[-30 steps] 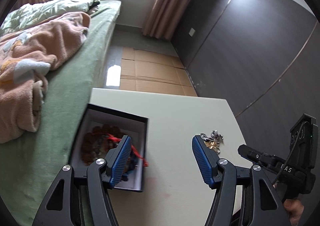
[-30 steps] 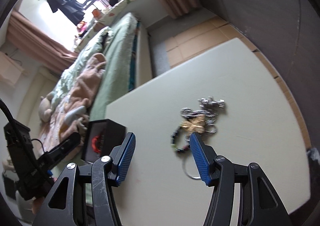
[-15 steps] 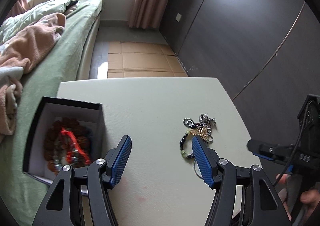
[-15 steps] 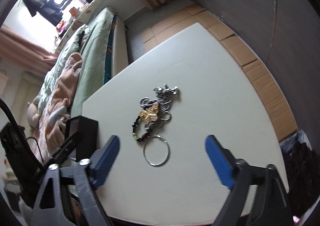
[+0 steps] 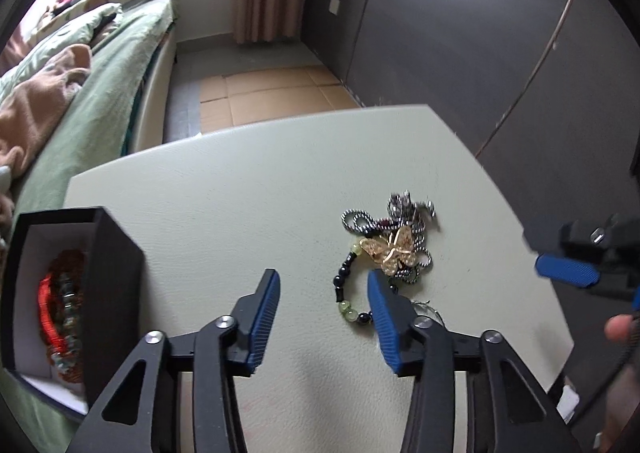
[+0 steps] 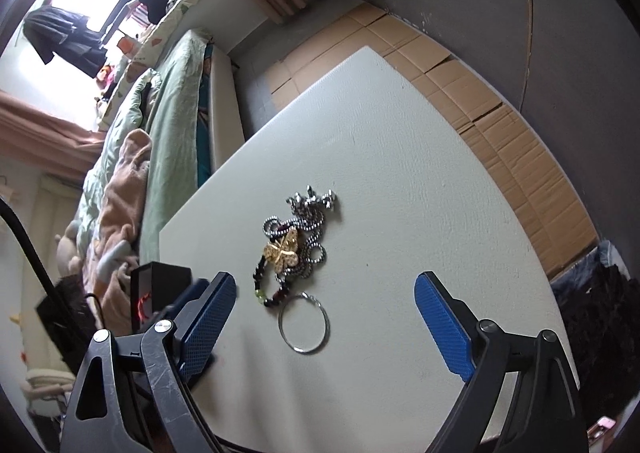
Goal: Organize jewelry
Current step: 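Grasp the black and green bead bracelet with the left tool, then carry the bead bracelet toward the box with the left tool while the right grasps the silver hoop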
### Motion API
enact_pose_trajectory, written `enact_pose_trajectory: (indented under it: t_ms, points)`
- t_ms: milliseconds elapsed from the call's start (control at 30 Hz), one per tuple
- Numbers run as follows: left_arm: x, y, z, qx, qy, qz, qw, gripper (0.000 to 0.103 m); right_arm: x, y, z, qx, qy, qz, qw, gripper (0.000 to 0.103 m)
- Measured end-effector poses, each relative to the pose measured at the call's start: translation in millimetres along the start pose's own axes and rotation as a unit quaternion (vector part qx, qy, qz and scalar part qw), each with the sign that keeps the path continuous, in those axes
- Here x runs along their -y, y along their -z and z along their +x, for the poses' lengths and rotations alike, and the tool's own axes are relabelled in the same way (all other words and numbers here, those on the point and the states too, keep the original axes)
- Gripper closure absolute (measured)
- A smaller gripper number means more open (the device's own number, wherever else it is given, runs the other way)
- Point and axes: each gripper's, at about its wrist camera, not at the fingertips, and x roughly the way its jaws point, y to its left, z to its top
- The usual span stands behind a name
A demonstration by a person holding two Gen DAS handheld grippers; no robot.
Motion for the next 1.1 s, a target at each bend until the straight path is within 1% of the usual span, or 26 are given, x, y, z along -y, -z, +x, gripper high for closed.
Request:
enact_pose_trajectory:
  t_ms: [33, 133, 167, 233, 400, 467, 500, 533, 667, 700, 933, 1100]
  points:
    - [1.1, -0.1, 3.9, -0.004, -0.002, 0.003, 1.0000, 0.063, 0.0, -1.2, 0.0, 0.002, 0.000, 0.001, 1.000, 0.012]
    - [4.1, 0.7, 13.4, -0.012, -0.006, 0.012, 0.9998, 0.064, 0.2, -4.3, -0.7, 0.007, -0.001, 0.006, 1.000, 0.012]
    - [5.0, 1.0, 15.9, -0.014, -0.008, 0.016, 0.9998, 0.066, 1.2, -5.9, -0.5, 0.007, -0.002, 0.008, 1.000, 0.012]
    - [7.2, 1.6, 20.4, -0.018, -0.010, 0.021, 0.9996, 0.073, 2.9, -8.1, 0.6, 0.005, -0.004, 0.011, 1.000, 0.012]
    - [16.4, 3.4, 22.4, -0.015, -0.029, 0.047, 0.9984, 0.073, 3.8, -11.1, 3.8, 0.001, -0.010, 0.018, 1.000, 0.012]
    - [20.9, 5.3, 23.8, -0.012, -0.035, 0.057, 0.9977, 0.076, 1.8, -10.6, 5.3, -0.002, -0.012, 0.017, 1.000, 0.012]
    - [21.6, 5.6, 24.3, -0.008, -0.042, 0.060, 0.9973, 0.089, 0.8, -10.2, 5.9, -0.002, -0.013, 0.016, 1.000, 0.012]
    - [20.1, 4.7, 24.6, -0.006, -0.046, 0.058, 0.9973, 0.095, -0.8, -9.7, 6.3, -0.003, -0.013, 0.013, 1.000, 0.012]
    - [3.8, 0.9, 20.2, -0.005, -0.018, 0.013, 0.9997, 0.095, -4.3, -7.8, 8.9, -0.003, -0.012, 0.005, 1.000, 0.012]
    - [-0.1, -0.2, 14.8, 0.001, -0.011, 0.006, 0.9999, 0.095, -4.4, -7.2, 9.9, -0.004, -0.011, 0.003, 1.000, 0.012]
    - [-9.0, -6.6, -23.6, 0.043, 0.033, -0.019, 0.9983, 0.095, -5.2, -6.5, 13.9, -0.007, -0.006, 0.001, 1.000, 0.012]
    - [-13.4, -10.6, -42.4, 0.066, 0.049, -0.029, 0.9962, 0.095, -9.1, -4.2, 16.8, -0.007, -0.007, -0.008, 1.000, 0.012]
